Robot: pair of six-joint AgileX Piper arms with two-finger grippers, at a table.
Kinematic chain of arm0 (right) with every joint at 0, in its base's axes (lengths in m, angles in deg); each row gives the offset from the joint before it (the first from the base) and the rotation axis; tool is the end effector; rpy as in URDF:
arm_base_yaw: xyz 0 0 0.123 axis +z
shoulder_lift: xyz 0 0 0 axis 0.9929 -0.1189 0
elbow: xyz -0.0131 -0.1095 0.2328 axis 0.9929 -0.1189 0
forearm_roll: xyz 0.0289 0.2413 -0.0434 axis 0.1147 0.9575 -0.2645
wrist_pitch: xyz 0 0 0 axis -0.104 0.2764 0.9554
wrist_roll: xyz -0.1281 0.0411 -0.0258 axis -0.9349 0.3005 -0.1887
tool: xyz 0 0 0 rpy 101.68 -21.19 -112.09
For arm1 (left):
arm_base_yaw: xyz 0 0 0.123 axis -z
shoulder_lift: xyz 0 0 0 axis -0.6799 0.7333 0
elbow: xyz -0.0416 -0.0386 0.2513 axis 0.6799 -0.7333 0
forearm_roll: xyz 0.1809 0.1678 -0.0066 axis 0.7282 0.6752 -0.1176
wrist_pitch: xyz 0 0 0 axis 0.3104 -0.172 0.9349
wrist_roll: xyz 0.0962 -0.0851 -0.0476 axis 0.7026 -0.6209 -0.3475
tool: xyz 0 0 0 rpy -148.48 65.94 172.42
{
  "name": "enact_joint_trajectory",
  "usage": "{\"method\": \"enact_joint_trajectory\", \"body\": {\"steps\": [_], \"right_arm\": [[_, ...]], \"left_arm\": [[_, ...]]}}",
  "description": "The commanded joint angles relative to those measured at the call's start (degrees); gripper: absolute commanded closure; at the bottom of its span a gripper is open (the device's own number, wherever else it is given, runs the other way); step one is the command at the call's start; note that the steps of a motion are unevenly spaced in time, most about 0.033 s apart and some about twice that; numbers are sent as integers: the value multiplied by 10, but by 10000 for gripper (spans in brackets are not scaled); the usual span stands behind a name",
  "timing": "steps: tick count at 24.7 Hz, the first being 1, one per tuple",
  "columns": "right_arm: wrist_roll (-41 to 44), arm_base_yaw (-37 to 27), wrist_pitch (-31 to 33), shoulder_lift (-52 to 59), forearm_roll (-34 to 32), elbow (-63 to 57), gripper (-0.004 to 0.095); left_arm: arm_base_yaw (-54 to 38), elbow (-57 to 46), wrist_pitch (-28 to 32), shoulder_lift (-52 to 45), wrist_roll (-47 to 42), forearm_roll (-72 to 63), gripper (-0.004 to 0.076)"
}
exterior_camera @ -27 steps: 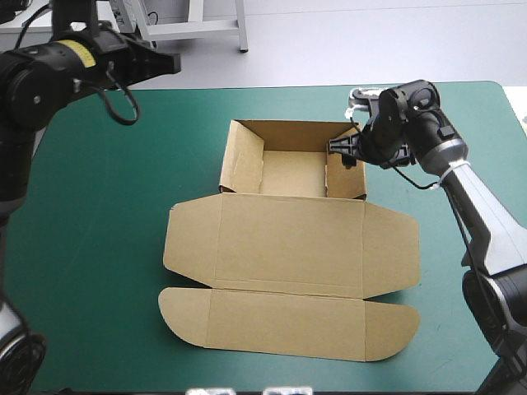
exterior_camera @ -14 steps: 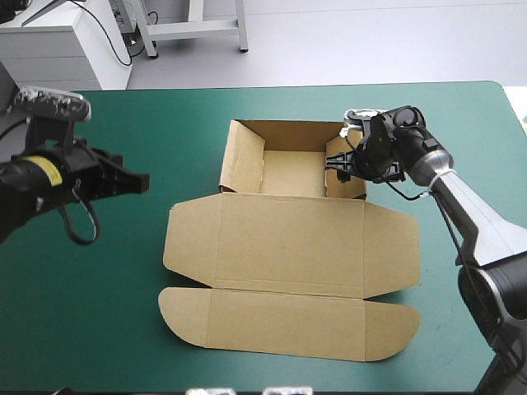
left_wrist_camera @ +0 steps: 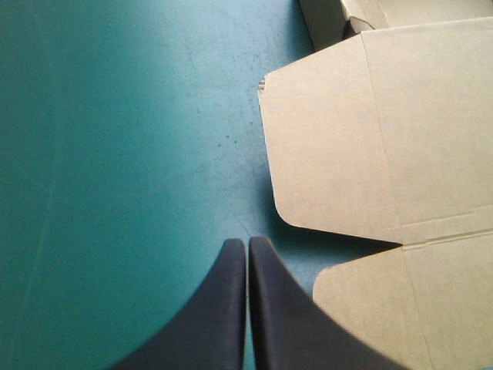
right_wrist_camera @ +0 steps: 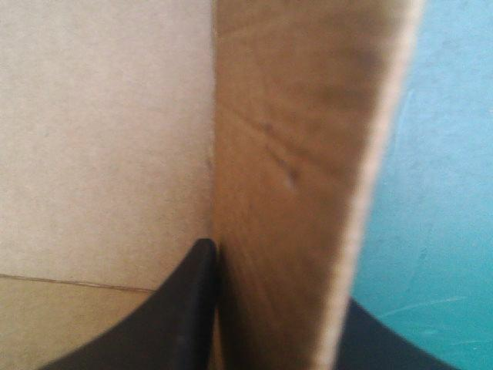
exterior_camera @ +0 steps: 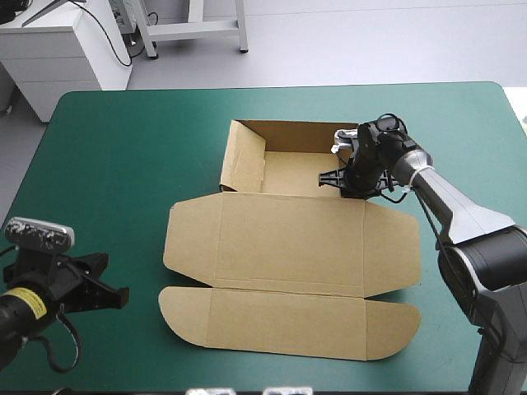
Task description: Fold the box
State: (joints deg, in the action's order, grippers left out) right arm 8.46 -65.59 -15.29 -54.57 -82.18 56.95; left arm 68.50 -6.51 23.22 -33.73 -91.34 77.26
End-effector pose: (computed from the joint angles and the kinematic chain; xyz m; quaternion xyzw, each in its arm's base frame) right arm 0.3882 0.1230 0.1826 -0.0078 0.9907 0.0400 0.1301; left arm 0.1345 -0.0488 0.3227 0.1274 0.8906 -0.0751 0.4301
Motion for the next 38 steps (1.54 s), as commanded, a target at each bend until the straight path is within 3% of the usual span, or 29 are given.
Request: {"method": "enact_joint_trajectory", "body": {"steps": [1,6,10,16,24,28,32,34,36,38], "right_arm": [[-7,-1,-6,37,5,25,929],[-10,-10,47,53,-33,102,928],[-30,-46,99,65,-23,186,928],[-73,-170,103,93,14,274,928],[-114,-353,92,77,6,240,928],[-123,-402,89,29,8,240,928],[-132,-408,103,-27,-4,240,919],[-135,-408,103,-46,-10,240,867],[-138,-408,103,-53,-18,240,729],[-146,-408,103,-51,-24,242,497]], "left_arm": [[1,-49,72,-48,-7,-4,732],[1,-122,107,-108,-7,-20,732],[1,-156,139,-136,-7,-24,732],[1,-179,169,-147,-7,-24,732],[1,-179,172,-147,-7,-24,732],[1,-179,172,-147,-7,-24,732],[1,-179,172,-147,-7,-24,732],[1,-179,172,-147,-2,-24,732],[1,-179,172,-147,0,-24,732],[1,-179,172,-147,0,-25,732]]}}
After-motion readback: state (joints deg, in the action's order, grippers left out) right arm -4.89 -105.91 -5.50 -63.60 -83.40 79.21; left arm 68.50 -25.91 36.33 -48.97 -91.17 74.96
